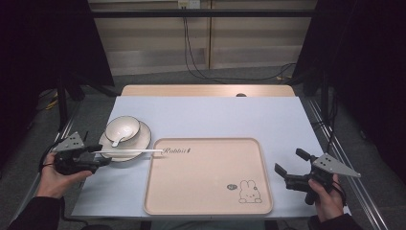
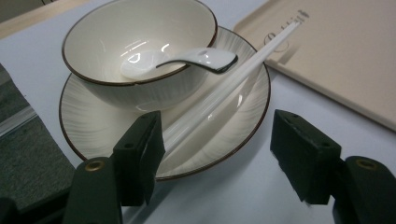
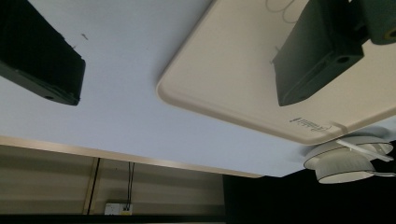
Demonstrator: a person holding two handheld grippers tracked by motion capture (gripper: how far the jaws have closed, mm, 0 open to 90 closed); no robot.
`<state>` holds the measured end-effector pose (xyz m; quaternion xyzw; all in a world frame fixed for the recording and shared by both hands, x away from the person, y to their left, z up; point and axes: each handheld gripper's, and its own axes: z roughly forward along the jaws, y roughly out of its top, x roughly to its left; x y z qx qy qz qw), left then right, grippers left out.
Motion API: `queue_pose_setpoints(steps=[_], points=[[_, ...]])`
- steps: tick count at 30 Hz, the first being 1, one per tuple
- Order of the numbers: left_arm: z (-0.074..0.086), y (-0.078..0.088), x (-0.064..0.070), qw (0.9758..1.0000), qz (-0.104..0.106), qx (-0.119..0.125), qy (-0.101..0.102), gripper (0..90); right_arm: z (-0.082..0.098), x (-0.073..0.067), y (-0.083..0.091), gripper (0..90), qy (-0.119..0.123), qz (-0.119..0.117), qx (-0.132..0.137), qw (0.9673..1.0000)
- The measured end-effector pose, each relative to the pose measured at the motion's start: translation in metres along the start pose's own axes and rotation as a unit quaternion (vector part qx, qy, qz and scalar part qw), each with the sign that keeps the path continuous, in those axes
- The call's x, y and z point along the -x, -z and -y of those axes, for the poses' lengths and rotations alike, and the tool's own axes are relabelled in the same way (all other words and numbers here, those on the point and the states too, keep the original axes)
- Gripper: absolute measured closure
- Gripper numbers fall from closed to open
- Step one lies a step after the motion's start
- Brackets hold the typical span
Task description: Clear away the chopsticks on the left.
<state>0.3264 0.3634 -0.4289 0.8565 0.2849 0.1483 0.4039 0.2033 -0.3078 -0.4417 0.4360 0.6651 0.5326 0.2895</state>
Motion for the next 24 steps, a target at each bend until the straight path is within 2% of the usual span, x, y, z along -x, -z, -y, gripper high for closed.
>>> queue_pose_setpoints(steps=[2,3,7,13,14,15,17,19,20,23,24], points=[[-0.001,-0.002,-0.001,0.9999,-0.008,-0.010,-0.012,37.8,0.000,0.000,0.000,1.6,-0.002,-0.002,-0.002,1.0000],[-0.001,-0.004,-0.003,0.9999,-0.004,-0.008,-0.010,39.6,0.000,-0.001,0.000,1.7,-0.003,-0.002,-0.003,1.0000],[-0.002,-0.010,-0.006,0.9993,-0.006,-0.023,-0.030,49.3,0.000,-0.001,0.000,1.6,-0.002,-0.002,-0.003,1.0000],[-0.001,-0.015,-0.010,0.9990,-0.013,-0.024,-0.035,56.4,0.001,0.000,0.000,1.7,-0.004,-0.002,-0.007,1.0000],[-0.001,-0.015,-0.011,0.9986,-0.012,-0.030,-0.041,56.4,0.001,0.000,0.000,1.7,-0.004,-0.002,-0.007,1.0000],[-0.001,-0.017,-0.012,0.9983,-0.014,-0.034,-0.045,60.8,0.001,0.000,0.000,1.6,-0.003,-0.001,-0.007,1.0000],[0.000,-0.019,-0.014,0.9982,-0.010,-0.034,-0.047,62.5,0.001,0.000,0.000,1.6,-0.003,-0.001,-0.007,1.0000],[0.000,-0.020,-0.015,0.9976,-0.017,-0.044,-0.051,63.2,0.001,-0.001,-0.001,1.6,-0.003,-0.002,-0.007,1.0000],[0.000,-0.021,-0.015,0.9979,-0.010,-0.041,-0.049,63.2,0.001,0.000,-0.001,1.6,-0.002,-0.002,-0.008,1.0000],[0.001,-0.024,-0.016,0.9981,-0.015,-0.038,-0.046,63.2,0.001,0.000,-0.001,1.6,-0.003,0.000,-0.008,1.0000],[0.000,-0.024,-0.016,0.9974,-0.012,-0.047,-0.053,63.7,0.001,0.000,-0.001,1.7,-0.003,0.000,-0.008,1.0000]])
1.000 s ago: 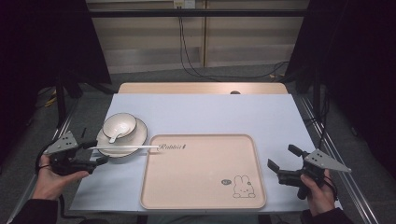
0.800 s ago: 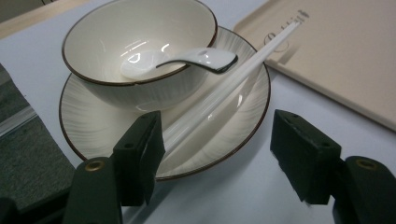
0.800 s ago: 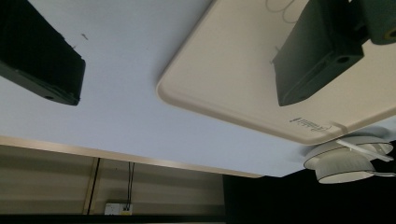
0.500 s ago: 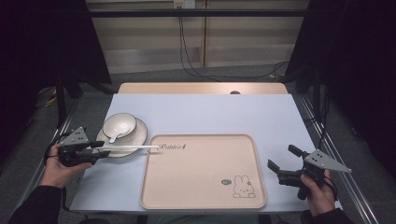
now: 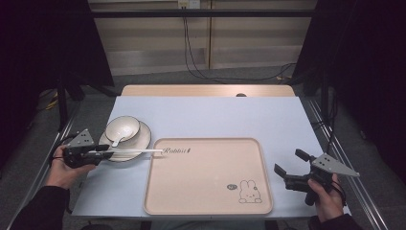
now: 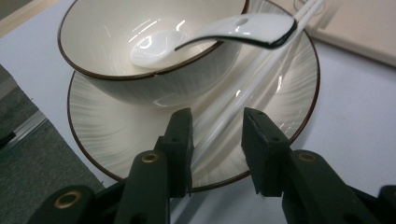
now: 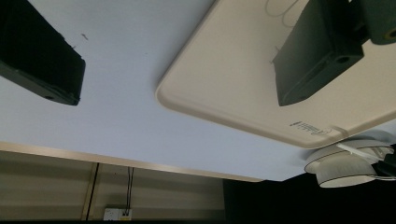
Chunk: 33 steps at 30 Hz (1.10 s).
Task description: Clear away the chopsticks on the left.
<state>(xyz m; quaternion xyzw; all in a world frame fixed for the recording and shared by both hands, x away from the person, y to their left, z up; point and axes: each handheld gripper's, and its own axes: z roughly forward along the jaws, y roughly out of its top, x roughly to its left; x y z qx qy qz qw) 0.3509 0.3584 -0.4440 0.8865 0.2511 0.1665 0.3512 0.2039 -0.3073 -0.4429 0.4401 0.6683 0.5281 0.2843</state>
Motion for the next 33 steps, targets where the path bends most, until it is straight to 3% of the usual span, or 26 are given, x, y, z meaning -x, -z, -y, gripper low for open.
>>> queue_pose_setpoints(steps=[7,12,14,22,33], points=[[-0.004,-0.004,0.002,0.9998,0.004,-0.013,-0.016,68.9,0.000,0.000,0.000,1.7,-0.001,-0.002,0.000,1.0000],[-0.011,-0.009,0.005,0.9982,0.023,-0.036,-0.043,69.4,0.000,0.000,0.000,1.6,0.000,-0.002,0.000,1.0000],[-0.011,-0.012,0.007,0.9986,0.024,-0.030,-0.038,69.7,0.000,0.000,0.000,1.6,-0.001,-0.001,0.001,1.0000],[-0.017,-0.018,0.008,0.9964,0.045,-0.047,-0.055,70.5,0.000,0.000,0.000,1.6,-0.001,-0.002,0.000,1.0000],[-0.019,-0.021,0.006,0.9942,0.078,-0.054,-0.051,82.2,0.001,0.000,0.000,1.6,-0.005,-0.003,-0.004,1.0000]])
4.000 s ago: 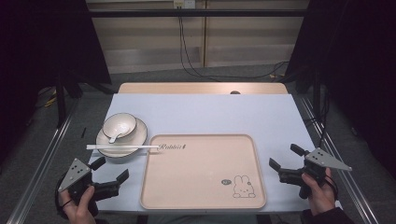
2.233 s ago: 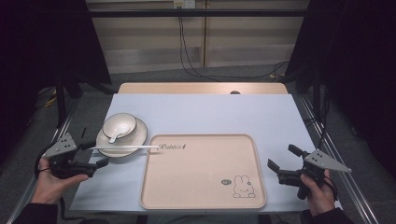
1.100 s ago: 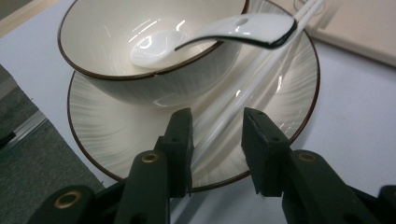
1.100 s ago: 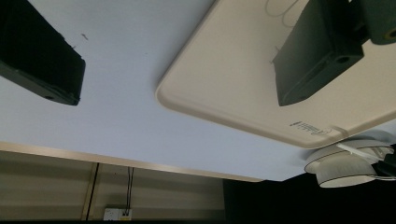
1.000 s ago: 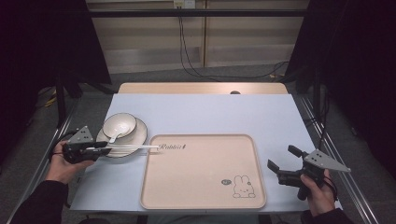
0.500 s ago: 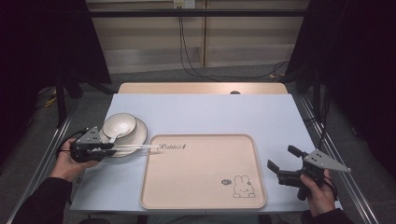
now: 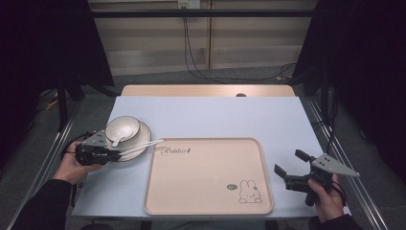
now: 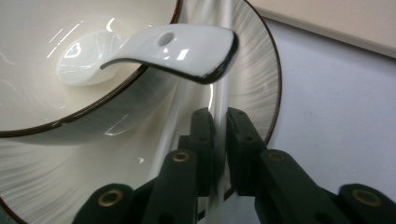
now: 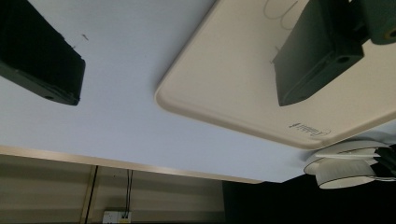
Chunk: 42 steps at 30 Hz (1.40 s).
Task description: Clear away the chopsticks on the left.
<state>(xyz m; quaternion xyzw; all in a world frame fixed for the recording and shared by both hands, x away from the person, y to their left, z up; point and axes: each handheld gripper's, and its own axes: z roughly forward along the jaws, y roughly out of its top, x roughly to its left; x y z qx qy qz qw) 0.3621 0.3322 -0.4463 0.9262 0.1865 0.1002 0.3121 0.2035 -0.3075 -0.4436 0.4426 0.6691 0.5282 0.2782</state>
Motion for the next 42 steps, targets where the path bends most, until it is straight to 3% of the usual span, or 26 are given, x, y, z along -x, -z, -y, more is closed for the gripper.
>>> queue_pose_setpoints(steps=[7,10,11,27,31,32,41,42], points=[[0.001,0.005,0.002,0.9994,0.005,0.013,0.033,84.2,0.000,-0.001,0.000,1.6,-0.009,0.000,-0.003,1.0000],[0.001,0.006,0.002,0.9992,0.007,0.013,0.037,84.3,0.000,0.000,0.000,1.6,-0.008,0.000,-0.003,1.0000],[0.000,0.008,0.003,0.9987,0.005,0.014,0.049,84.2,0.000,0.000,0.000,1.6,-0.008,0.000,-0.003,1.0000],[-0.003,0.025,0.013,0.9946,0.010,0.038,0.095,84.6,0.000,-0.001,-0.001,1.6,-0.008,-0.002,0.000,1.0000],[-0.003,0.026,0.017,0.9922,0.020,0.047,0.114,84.6,0.000,0.000,-0.001,1.6,-0.010,-0.002,-0.001,1.0000],[-0.002,0.028,0.020,0.9904,0.021,0.055,0.126,84.5,0.000,-0.001,-0.001,1.6,-0.010,-0.002,0.000,1.0000],[-0.002,0.038,0.044,0.9814,0.009,0.082,0.173,84.6,0.000,-0.001,-0.001,1.6,-0.008,-0.002,0.000,1.0000],[-0.002,0.038,0.044,0.9814,0.009,0.082,0.173,84.6,0.000,-0.001,-0.001,1.6,-0.008,-0.002,0.000,1.0000]])
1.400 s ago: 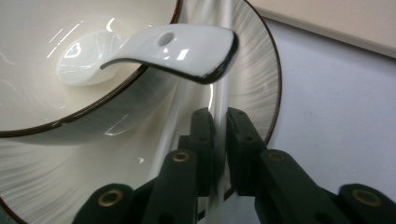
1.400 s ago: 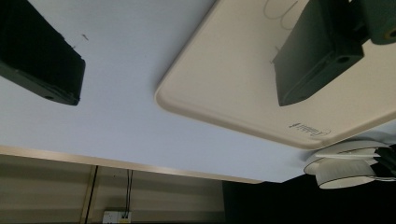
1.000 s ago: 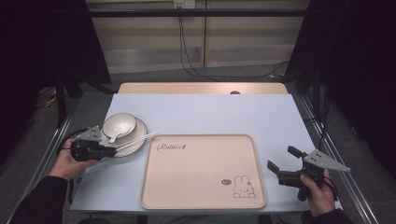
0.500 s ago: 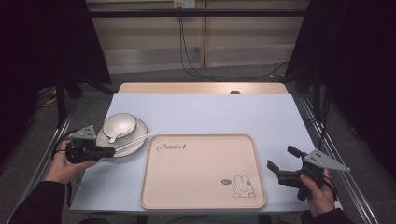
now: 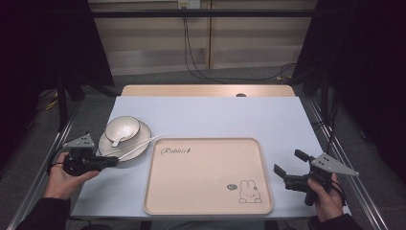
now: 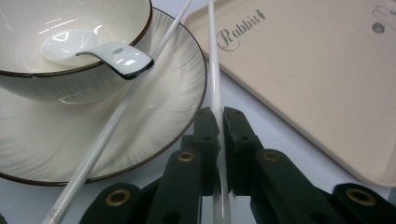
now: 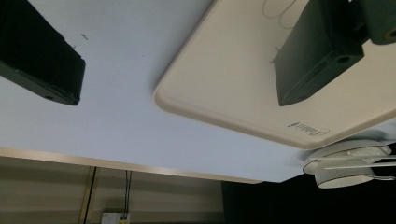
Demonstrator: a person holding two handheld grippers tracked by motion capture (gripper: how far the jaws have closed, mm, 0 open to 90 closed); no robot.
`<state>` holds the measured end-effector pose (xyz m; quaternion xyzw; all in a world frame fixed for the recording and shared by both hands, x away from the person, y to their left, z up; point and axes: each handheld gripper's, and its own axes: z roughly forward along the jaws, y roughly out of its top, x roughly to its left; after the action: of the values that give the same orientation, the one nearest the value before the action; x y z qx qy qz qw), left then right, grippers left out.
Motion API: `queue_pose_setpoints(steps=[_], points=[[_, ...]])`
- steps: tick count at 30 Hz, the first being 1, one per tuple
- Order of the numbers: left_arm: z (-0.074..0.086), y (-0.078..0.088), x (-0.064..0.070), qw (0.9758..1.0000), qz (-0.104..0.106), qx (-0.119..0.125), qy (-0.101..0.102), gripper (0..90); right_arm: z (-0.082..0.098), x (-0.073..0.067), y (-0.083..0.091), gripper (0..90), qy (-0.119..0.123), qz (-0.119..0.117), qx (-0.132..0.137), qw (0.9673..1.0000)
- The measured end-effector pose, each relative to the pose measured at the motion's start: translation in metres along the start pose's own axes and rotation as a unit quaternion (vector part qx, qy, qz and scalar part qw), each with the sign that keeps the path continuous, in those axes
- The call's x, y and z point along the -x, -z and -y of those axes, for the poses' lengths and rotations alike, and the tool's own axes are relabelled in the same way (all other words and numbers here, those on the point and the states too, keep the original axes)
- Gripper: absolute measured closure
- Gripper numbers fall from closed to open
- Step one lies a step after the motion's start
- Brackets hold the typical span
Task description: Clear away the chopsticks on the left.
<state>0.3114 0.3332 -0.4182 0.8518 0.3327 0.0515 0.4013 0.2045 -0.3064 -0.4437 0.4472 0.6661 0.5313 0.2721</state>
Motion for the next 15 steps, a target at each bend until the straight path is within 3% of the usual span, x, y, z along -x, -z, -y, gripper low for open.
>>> queue_pose_setpoints(steps=[3,9,10,15], points=[[0.001,0.005,0.010,0.9995,-0.010,0.017,0.022,84.6,0.000,0.000,0.000,1.6,0.005,-0.001,0.000,1.0000],[0.001,0.006,0.025,0.9987,-0.019,0.026,0.039,84.7,0.000,0.000,0.000,1.6,0.003,0.000,0.002,1.0000],[0.000,0.007,0.032,0.9978,-0.029,0.031,0.051,84.7,-0.001,0.000,0.000,1.6,0.003,-0.001,0.002,1.0000],[-0.003,0.011,0.049,0.9957,-0.047,0.049,0.063,84.6,-0.001,0.000,-0.001,1.6,0.010,-0.003,0.001,0.9999]])
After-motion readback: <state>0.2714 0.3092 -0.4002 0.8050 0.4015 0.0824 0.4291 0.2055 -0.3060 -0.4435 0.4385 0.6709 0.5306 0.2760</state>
